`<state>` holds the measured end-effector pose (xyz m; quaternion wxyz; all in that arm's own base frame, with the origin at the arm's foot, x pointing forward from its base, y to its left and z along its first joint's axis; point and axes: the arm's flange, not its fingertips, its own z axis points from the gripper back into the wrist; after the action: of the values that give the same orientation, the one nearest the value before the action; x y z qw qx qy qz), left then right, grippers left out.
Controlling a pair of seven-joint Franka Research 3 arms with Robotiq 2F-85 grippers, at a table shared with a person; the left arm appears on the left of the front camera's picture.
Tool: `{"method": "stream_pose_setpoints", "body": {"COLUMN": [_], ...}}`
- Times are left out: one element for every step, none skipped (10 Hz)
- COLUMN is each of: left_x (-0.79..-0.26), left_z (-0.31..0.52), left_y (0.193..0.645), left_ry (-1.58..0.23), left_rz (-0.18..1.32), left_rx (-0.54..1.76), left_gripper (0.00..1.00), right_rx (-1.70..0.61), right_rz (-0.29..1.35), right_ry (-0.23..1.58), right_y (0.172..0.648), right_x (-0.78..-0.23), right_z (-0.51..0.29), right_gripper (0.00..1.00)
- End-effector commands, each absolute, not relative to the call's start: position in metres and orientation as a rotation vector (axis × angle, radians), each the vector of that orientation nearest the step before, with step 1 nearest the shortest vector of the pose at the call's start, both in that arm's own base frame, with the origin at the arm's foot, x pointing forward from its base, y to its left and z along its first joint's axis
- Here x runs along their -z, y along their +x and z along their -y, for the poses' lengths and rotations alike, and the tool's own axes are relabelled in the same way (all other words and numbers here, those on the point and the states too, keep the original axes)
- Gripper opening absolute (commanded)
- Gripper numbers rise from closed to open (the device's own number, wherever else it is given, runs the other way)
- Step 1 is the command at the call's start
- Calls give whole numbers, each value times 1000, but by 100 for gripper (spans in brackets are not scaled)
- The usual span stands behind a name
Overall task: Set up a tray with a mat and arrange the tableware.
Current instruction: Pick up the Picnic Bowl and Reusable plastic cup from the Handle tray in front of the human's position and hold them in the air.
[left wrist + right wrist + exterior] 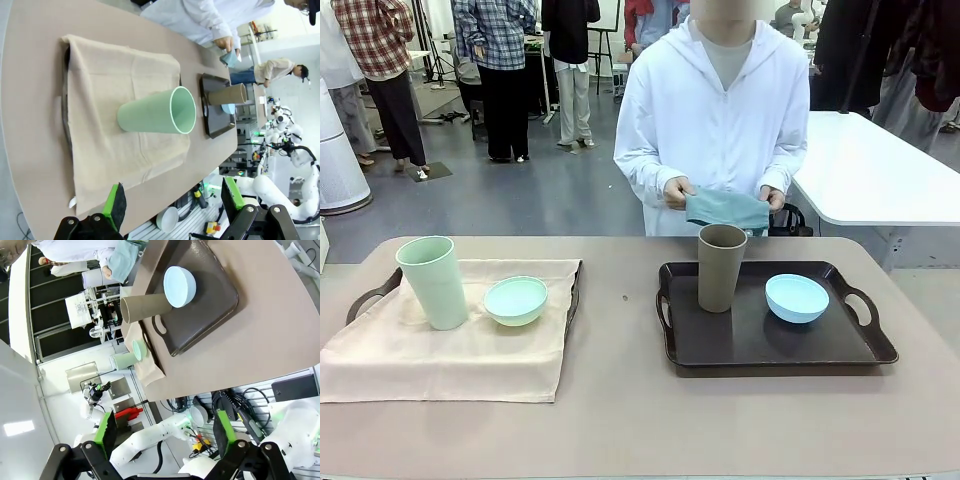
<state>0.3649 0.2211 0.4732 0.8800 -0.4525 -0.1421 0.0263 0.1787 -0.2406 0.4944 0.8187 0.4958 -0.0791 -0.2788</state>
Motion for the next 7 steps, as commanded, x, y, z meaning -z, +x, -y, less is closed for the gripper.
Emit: {"method": "stream_pose_setpoints", "body": {"left_x": [-474,-474,-474,-474,-473,-493,-541], "left_z": [-221,-221,-221,-221,-221,-216,-203], "left_y": [364,364,364,364,365,385,400], "left_ry": [-956,-956,-956,-956,-943,-839,-760], "left_rz": [302,302,302,302,296,400,462], "left_rx": [-56,-56,-56,-56,-55,-27,33], "left_gripper": [100,100,100,100,100,100,100], "right_rx": [578,578,578,578,595,532,508], "right_rz": [187,187,187,187,168,144,141], "right_ry": [1076,1076,1076,1076,1056,1024,937], "right_y": [181,181,181,181,179,187,196], "right_x": [-494,-494,-494,-494,-494,-507,-537], "right_z": [240,240,240,240,241,231,224], "right_gripper": [100,100,100,100,100,100,100]}}
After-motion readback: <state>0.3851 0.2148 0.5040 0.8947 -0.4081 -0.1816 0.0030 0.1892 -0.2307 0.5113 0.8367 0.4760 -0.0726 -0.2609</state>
